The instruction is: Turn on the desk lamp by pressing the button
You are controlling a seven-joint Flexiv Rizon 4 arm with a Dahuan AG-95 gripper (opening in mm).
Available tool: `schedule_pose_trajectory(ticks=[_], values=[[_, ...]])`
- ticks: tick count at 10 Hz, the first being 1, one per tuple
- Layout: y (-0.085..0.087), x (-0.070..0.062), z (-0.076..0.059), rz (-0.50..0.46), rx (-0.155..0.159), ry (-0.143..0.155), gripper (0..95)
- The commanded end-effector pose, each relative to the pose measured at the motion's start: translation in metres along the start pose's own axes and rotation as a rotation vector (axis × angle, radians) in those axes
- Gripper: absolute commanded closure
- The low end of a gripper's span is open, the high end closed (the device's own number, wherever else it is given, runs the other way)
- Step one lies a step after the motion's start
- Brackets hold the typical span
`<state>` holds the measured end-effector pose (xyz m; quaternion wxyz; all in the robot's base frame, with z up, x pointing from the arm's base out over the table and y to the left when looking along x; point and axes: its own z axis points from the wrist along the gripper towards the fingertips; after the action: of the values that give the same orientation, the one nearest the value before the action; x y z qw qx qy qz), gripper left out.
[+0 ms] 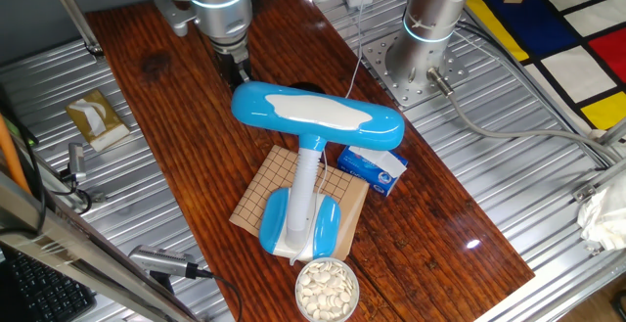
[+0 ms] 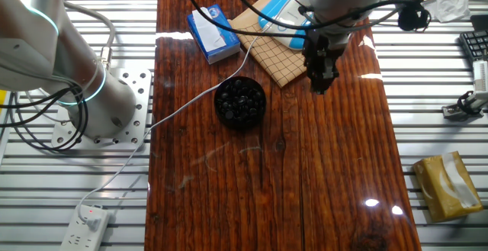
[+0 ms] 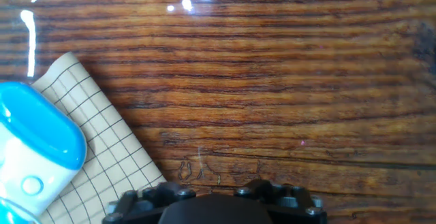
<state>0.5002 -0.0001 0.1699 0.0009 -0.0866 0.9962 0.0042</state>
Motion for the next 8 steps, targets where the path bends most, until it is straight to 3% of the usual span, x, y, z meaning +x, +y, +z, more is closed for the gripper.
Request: schedule_pose_trajectory(ticks=[1,8], values=[[0.0001,0.0001,-0.0001,-0.072,-0.002,0.002,95.0],[0.0001,0.0001,-0.0001,-0.101,-0.006,0.005,95.0]])
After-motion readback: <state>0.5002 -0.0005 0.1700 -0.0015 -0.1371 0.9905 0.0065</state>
